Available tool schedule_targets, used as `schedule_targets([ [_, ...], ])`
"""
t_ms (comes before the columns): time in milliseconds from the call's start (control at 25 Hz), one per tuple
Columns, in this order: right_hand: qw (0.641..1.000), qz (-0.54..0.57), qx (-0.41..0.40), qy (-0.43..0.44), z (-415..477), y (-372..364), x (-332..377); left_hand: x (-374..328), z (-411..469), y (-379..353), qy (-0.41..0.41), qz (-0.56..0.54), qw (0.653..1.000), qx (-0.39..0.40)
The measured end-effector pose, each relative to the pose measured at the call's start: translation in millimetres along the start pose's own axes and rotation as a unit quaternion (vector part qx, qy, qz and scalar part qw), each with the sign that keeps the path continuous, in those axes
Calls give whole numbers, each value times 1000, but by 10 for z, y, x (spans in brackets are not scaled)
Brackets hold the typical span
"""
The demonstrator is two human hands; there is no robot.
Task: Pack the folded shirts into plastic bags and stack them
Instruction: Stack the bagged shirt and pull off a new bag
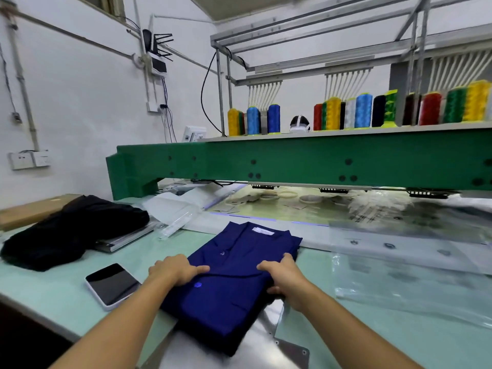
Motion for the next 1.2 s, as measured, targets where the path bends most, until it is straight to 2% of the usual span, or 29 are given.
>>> schedule_targets([
  [200,994,53,-19,98,122,30,114,-233,-41,-73,-69,-194,978,43],
  [360,994,87,32,62,116,15,187,-779,-188,165,-180,-291,940,0],
  [440,993,95,66,31,29,-17,234,-1137,-303,342,-241,-279,929,-23],
  [600,991,61,113,39,-189,34,488,-1999,-601,632,-352,-138,923,-71],
  [680,985,93,136,47,-306,201,625,-2419,-764,715,-389,-158,905,-62],
  [760,985,122,116,40,-409,530,673,-2831,-969,712,-413,-278,867,-2],
  [880,985,154,50,64,-499,1214,660,-3377,-1229,601,-405,-427,800,114],
  [1000,975,211,-13,63,-614,1934,494,-3801,-1266,526,-426,-479,753,148],
  [1120,965,215,-111,105,-814,2746,324,-4058,-1111,449,-428,-495,749,107],
  [1200,964,188,-150,115,-948,3184,178,-4177,-978,234,-453,-390,799,68],
])
Point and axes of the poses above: each hand's wrist, its own z-axis towards the middle knuckle, its own y-axis out of the back of the hand, x = y × z, the point moved 10 cm from there along z, towards the middle knuckle, and after that the axes turned 15 degrees about -y, right-handed, at the moved point
